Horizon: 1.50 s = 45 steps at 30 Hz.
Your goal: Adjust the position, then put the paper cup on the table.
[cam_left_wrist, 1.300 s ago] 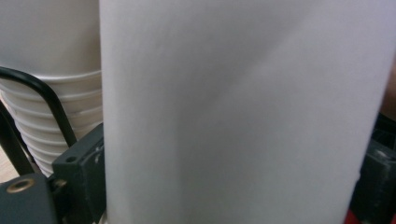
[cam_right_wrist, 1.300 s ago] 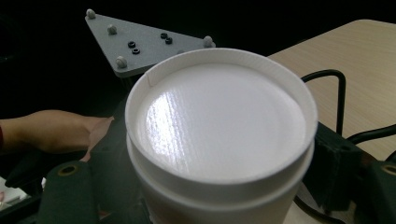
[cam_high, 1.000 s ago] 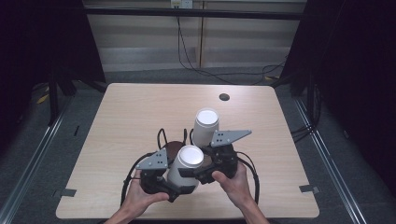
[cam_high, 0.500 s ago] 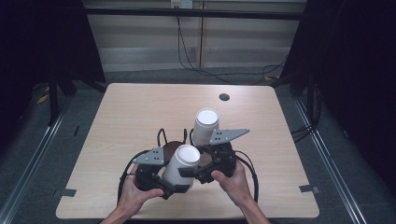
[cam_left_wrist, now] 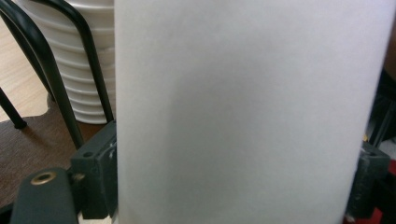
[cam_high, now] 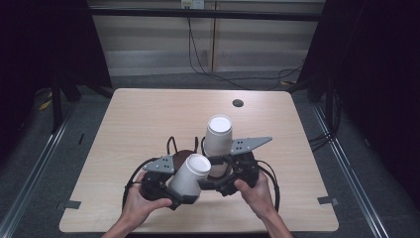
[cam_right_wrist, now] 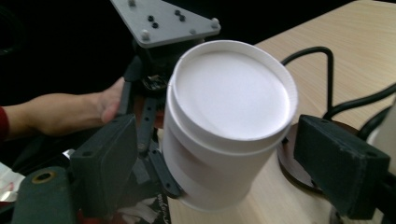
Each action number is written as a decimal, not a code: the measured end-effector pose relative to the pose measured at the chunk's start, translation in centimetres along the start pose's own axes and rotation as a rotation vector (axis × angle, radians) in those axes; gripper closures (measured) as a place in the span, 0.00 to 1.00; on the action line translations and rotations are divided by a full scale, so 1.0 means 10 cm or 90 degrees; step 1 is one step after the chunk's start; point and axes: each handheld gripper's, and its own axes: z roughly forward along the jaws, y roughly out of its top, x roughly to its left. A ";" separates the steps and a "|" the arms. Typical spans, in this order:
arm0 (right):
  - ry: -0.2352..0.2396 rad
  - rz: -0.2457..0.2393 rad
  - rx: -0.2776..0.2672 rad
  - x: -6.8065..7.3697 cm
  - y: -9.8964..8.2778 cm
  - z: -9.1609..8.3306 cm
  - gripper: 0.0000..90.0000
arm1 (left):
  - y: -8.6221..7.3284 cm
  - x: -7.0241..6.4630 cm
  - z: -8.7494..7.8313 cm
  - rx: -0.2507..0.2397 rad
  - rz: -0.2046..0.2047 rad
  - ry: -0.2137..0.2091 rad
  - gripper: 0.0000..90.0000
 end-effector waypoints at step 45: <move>0.005 -0.059 0.274 -0.16 -0.08 0.06 0.17 | 0.37 0.01 -0.08 0.300 0.128 0.034 0.18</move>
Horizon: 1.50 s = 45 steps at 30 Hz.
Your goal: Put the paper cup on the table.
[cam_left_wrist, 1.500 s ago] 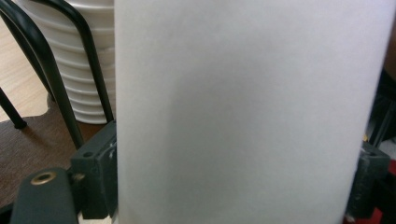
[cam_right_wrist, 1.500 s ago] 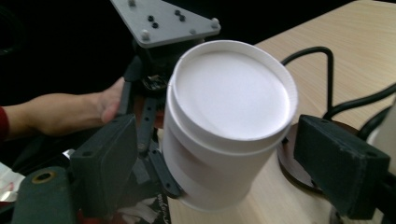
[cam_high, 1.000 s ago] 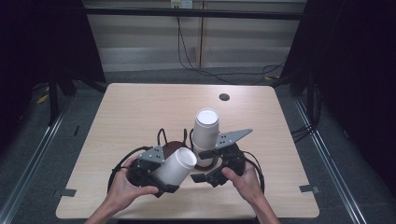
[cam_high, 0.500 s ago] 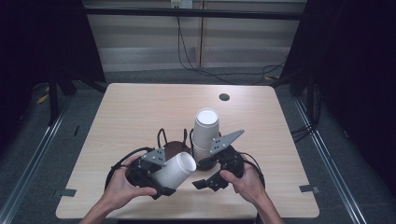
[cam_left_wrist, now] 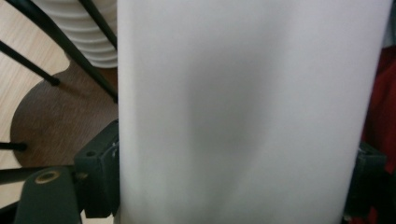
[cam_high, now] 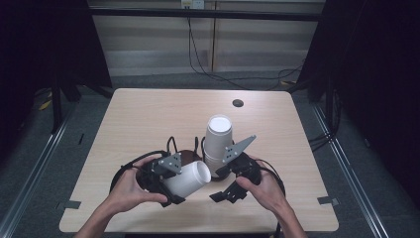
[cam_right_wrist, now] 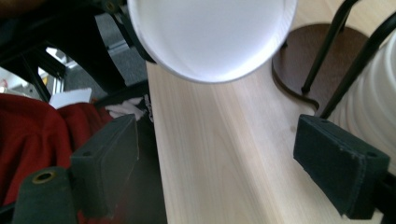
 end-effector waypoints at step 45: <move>0.059 -0.068 0.127 0.17 0.18 0.47 0.19 | 0.12 -0.20 0.35 0.145 0.082 -0.045 0.18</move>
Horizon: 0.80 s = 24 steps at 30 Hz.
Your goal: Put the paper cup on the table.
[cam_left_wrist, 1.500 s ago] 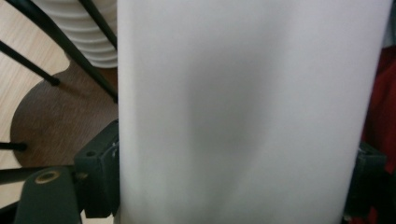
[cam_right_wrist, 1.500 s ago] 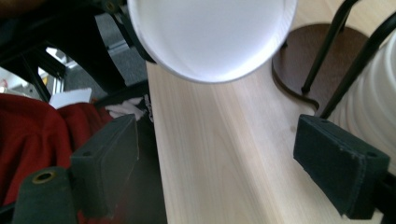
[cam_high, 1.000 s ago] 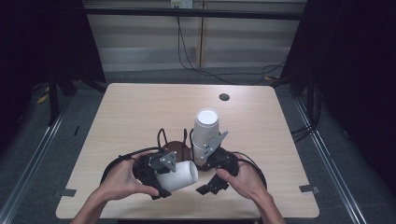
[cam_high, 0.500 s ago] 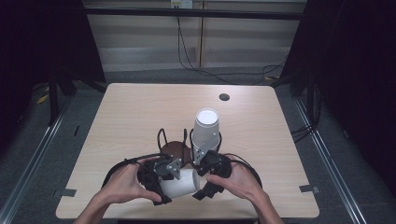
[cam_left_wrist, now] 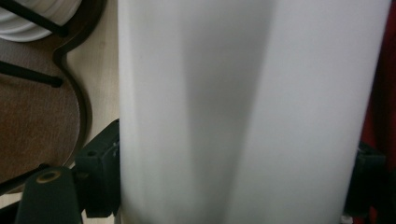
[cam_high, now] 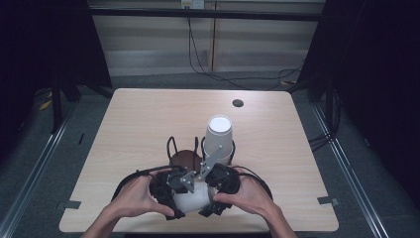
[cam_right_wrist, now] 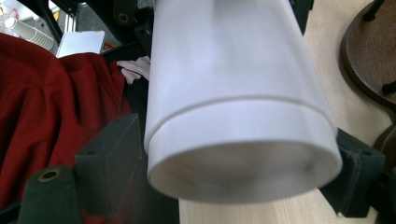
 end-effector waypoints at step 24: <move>-0.024 -0.001 -0.010 0.01 0.01 0.02 0.28 | -0.04 0.03 0.00 -0.041 0.004 -0.008 0.14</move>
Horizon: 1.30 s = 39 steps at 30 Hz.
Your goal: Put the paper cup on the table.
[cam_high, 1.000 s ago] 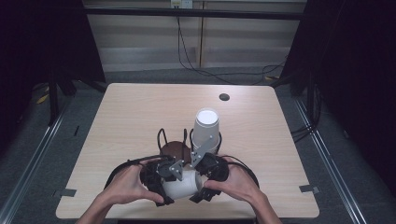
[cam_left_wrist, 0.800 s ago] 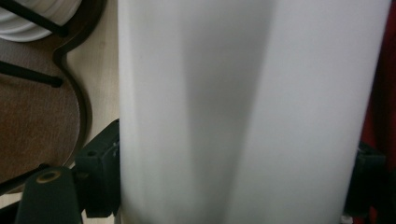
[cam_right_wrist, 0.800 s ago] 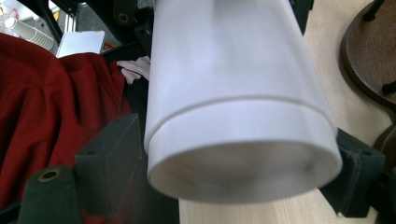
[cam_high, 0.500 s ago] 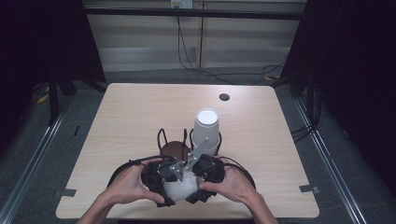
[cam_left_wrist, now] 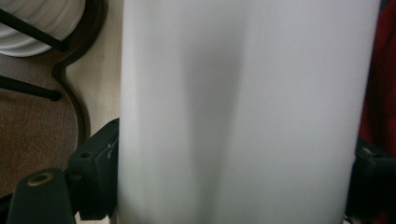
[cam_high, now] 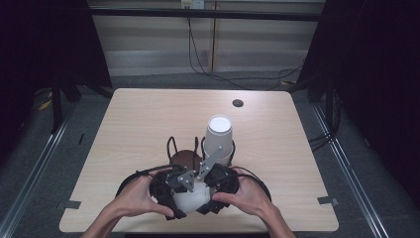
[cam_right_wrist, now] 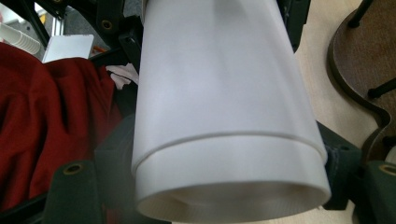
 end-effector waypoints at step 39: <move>-0.015 0.016 -0.046 -0.08 -0.10 -0.09 0.28 | -0.20 0.07 -0.31 -0.203 -0.012 0.032 0.10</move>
